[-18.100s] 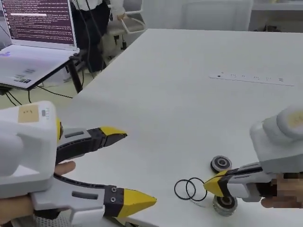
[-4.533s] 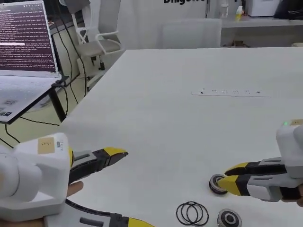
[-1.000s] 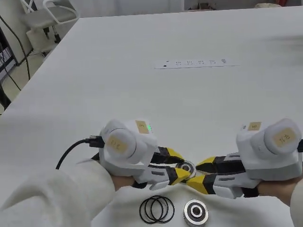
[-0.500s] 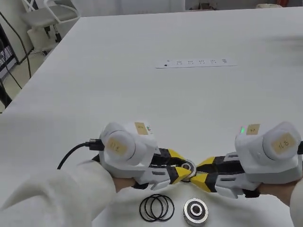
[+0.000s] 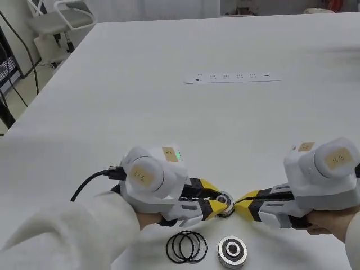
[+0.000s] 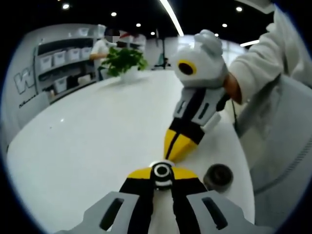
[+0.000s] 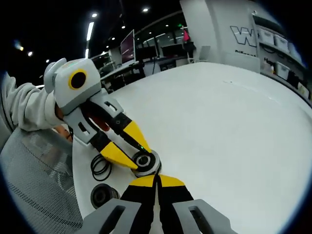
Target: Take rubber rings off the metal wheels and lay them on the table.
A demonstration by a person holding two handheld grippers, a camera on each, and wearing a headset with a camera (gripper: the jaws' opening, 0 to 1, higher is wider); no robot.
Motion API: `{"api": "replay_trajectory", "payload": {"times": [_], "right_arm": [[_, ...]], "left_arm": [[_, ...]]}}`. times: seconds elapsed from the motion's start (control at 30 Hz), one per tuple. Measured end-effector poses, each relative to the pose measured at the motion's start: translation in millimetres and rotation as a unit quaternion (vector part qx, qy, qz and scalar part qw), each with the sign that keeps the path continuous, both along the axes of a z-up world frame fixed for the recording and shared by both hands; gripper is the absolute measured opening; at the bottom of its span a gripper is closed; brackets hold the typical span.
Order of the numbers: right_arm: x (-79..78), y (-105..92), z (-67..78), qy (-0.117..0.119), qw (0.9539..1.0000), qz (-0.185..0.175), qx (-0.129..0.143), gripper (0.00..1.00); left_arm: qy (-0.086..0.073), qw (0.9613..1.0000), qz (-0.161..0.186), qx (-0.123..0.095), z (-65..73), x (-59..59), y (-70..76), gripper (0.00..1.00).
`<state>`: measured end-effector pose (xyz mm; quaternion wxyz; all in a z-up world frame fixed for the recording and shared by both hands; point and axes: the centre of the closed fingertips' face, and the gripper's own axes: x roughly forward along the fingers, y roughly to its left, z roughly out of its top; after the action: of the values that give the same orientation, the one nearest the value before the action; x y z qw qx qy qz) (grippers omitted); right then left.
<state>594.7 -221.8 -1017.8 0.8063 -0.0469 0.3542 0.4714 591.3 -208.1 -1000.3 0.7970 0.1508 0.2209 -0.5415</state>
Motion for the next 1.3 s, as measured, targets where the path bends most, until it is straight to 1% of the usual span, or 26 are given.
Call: {"api": "replay_trajectory", "payload": {"times": [0.03, 0.1, 0.13, 0.2, 0.23, 0.27, 0.33, 0.37, 0.4, 0.5, 0.57, 0.63, 0.7, 0.9, 1.03, 1.1, 1.13, 1.17, 1.2, 1.23, 1.27, 1.3], "right_arm": [[-0.9, -0.5, 0.3, 0.024, 0.9996, -0.014, 0.010, 0.00], [2.2, -0.1, 4.4, 0.038, 0.9982, -0.034, 0.031, 0.00], [2.1, 0.1, 6.1, 0.038, 0.9981, -0.035, 0.034, 0.00], [1.4, 3.0, 11.5, 0.046, 0.9968, -0.042, 0.049, 0.00], [-2.0, 5.6, 14.1, 0.062, 0.9953, -0.047, 0.057, 0.00], [-2.0, 5.6, 13.0, 0.067, 0.9949, -0.055, 0.052, 0.00], [-3.1, 7.2, 14.0, 0.050, 0.9969, -0.046, 0.040, 0.00], [-4.0, 8.3, 15.0, 0.049, 0.9970, -0.047, 0.038, 0.00], [-4.0, 8.6, 15.6, 0.050, 0.9968, -0.049, 0.038, 0.00], [-6.0, 11.2, 18.3, 0.050, 0.9969, -0.048, 0.038, 0.00], [-5.9, 10.3, 16.2, 0.044, 0.9977, -0.040, 0.034, 0.00], [-6.1, 11.5, 17.0, 0.044, 0.9977, -0.037, 0.035, 0.00], [-7.2, 13.2, 18.3, 0.039, 0.9983, -0.031, 0.032, 0.00], [-6.1, 11.7, 17.5, 0.028, 0.9990, -0.018, 0.028, 0.00], [-7.3, 13.9, 17.9, 0.028, 0.9990, -0.011, 0.034, 0.00], [-8.1, 16.2, 20.2, 0.027, 0.9987, -0.005, 0.044, 0.00], [-8.0, 18.8, 23.2, 0.024, 0.9982, 0.000, 0.054, 0.00], [-8.6, 19.5, 24.3, 0.025, 0.9981, 0.003, 0.057, 0.00], [-8.5, 19.6, 24.4, 0.025, 0.9982, 0.002, 0.055, 0.00], [-7.5, 18.3, 22.8, 0.017, 0.9988, 0.004, 0.046, 0.00], [-6.1, 14.3, 17.4, 0.008, 0.9996, 0.006, 0.027, 0.00], [-6.5, 13.6, 15.2, 0.012, 0.9996, 0.004, 0.026, 0.00]], "left_arm": [[0.000, 1.0000, 0.000, 0.000, -0.1, -0.1, 0.1, 0.14], [0.000, 1.0000, -0.001, 0.000, -0.2, -0.4, 0.3, 0.14], [-0.001, 1.0000, -0.001, 0.001, -0.1, -0.6, 0.3, 0.14], [-0.001, 1.0000, 0.001, 0.002, -0.3, -0.3, 0.4, 0.13], [-0.002, 1.0000, 0.002, 0.003, -0.3, -0.3, 0.4, 0.13], [-0.003, 1.0000, 0.001, 0.005, -0.4, -0.7, 0.2, 0.13], [-0.006, 1.0000, -0.001, 0.007, -0.4, -0.6, 0.2, 0.13], [-0.006, 1.0000, -0.001, 0.008, -0.4, -0.6, 0.3, 0.13], [-0.010, 0.9999, -0.003, 0.012, -0.4, -0.6, 0.3, 0.13], [-0.011, 0.9998, -0.004, 0.015, -0.3, -0.8, 0.2, 0.13], [-0.010, 0.9999, -0.003, 0.013, -0.5, -0.7, 0.3, 0.13], [-0.010, 0.9999, -0.003, 0.010, -0.6, -0.7, 0.5, 0.13], [-0.009, 0.9999, -0.002, 0.008, -0.5, -0.7, 0.5, 0.13], [-0.012, 0.9999, -0.003, 0.004, -0.5, -1.3, 0.3, 0.13], [-0.011, 0.9999, -0.004, -0.001, -0.5, -1.1, 0.4, 0.13], [-0.011, 0.9999, -0.003, -0.002, -0.5, -1.1, 0.4, 0.13], [-0.011, 0.9999, -0.002, -0.003, -0.4, -1.2, 0.3, 0.13], [-0.011, 0.9999, -0.002, -0.004, -0.4, -1.2, 0.3, 0.13], [-0.011, 0.9999, -0.001, -0.004, -0.4, -1.1, 0.3, 0.13], [-0.011, 0.9999, -0.001, -0.003, -0.4, -1.2, 0.3, 0.13], [-0.013, 0.9999, -0.001, -0.003, -0.3, -1.2, 0.3, 0.13], [-0.013, 0.9999, 0.000, -0.003, -0.2, -1.3, 0.2, 0.13]]}}
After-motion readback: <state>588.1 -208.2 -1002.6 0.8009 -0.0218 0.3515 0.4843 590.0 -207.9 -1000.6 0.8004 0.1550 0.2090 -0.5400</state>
